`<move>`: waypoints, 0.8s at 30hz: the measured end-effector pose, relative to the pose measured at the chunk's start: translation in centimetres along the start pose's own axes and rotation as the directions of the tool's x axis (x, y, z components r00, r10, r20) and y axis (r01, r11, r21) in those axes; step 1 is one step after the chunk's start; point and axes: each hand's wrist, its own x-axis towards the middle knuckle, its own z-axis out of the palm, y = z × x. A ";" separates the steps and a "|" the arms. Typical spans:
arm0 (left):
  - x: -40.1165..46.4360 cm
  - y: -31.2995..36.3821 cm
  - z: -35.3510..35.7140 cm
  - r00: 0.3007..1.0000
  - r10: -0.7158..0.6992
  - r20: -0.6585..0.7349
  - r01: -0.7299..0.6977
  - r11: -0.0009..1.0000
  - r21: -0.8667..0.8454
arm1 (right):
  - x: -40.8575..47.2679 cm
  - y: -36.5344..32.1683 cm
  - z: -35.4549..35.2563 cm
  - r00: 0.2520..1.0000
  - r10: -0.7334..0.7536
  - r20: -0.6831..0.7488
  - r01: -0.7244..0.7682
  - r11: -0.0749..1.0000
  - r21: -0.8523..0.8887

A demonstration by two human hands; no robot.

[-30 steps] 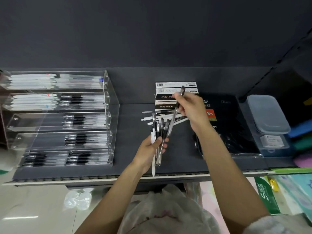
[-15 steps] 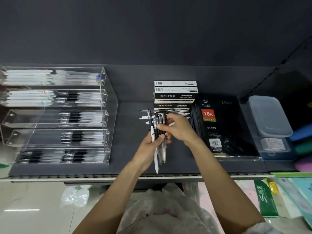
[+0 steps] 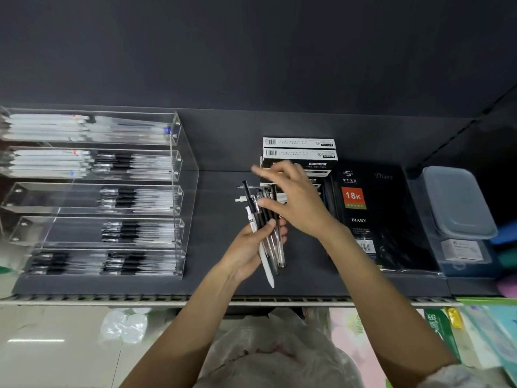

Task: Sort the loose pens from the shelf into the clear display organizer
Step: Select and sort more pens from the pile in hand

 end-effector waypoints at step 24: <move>0.9 1.6 -0.3 0.996 0.078 -0.033 -0.079 0.997 -0.005 | -1.5 -2.6 -2.0 0.731 0.486 -0.479 0.046 0.665 0.746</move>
